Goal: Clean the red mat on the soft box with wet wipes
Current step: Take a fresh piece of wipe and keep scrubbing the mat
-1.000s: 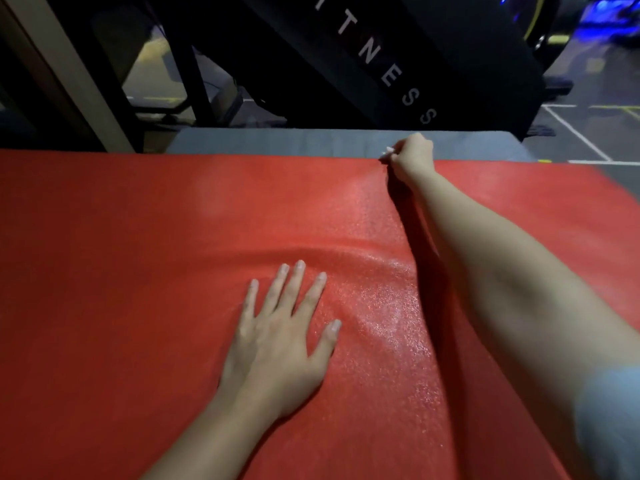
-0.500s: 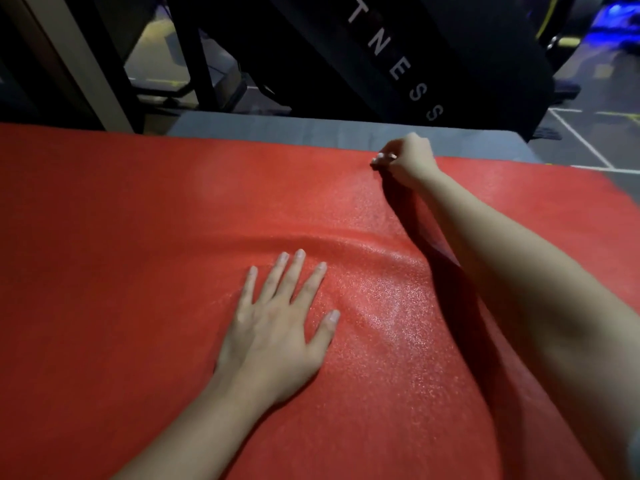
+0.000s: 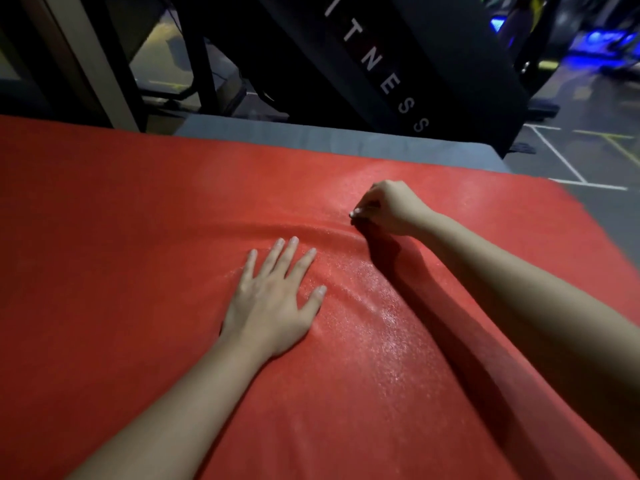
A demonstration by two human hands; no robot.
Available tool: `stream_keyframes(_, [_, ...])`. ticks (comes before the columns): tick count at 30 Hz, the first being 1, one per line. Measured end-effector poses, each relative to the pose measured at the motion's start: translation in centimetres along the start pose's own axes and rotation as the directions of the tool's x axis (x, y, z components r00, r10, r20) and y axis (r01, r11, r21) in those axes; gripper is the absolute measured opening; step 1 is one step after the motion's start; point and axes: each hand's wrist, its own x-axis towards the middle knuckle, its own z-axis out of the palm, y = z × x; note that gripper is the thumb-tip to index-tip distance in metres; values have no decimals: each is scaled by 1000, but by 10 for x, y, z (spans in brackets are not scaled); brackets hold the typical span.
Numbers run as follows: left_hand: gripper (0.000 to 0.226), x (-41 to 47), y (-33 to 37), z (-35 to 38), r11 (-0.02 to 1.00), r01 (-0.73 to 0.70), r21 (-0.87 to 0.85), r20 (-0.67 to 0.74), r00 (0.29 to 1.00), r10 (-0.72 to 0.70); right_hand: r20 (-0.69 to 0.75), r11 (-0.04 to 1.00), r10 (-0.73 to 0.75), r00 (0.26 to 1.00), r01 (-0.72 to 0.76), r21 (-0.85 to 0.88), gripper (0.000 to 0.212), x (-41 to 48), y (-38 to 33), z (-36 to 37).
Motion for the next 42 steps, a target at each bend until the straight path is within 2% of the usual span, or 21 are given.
stream_keyframes(5, [73,-1,1,0,1000,-1,-10,-14,1000,1,-79,959,218,973,-198,200,16,-15,-12,5])
stream_keyframes(10, [77,-2,0,2,1000,-14,-28,-121,993,10,-56,976,75,996,-61,208,16,-82,-33,12])
stream_keyframes(13, [75,0,0,4,1000,-1,-13,-89,996,-1,-26,976,38,999,-32,216,12,-108,-34,14])
stream_keyframes(18, [75,1,-1,3,999,12,-33,-52,999,-14,-152,972,120,981,-85,221,8,-103,-45,20])
stream_keyframes(20, [75,1,-2,4,999,12,-43,-56,998,-15,-149,969,141,979,-106,224,10,-113,-52,23])
stream_keyframes(26, [71,3,-2,5,999,13,-30,-53,998,-15,-66,970,61,996,-43,239,10,-190,-69,20])
stream_keyframes(33, [68,4,0,-2,1000,29,1,14,999,-29,-147,949,211,966,-166,270,12,-185,-81,25])
stream_keyframes(36, [63,-8,4,-11,1000,15,-9,43,999,-15,-95,951,197,976,-167,261,10,-206,-94,17])
stream_keyframes(39, [53,-33,9,-20,999,-3,-54,1,1000,3,44,974,90,995,-97,205,16,-239,-111,3])
stream_keyframes(42, [53,-60,11,-31,999,-38,16,22,999,38,120,986,16,993,-36,162,23,-256,-124,-7])
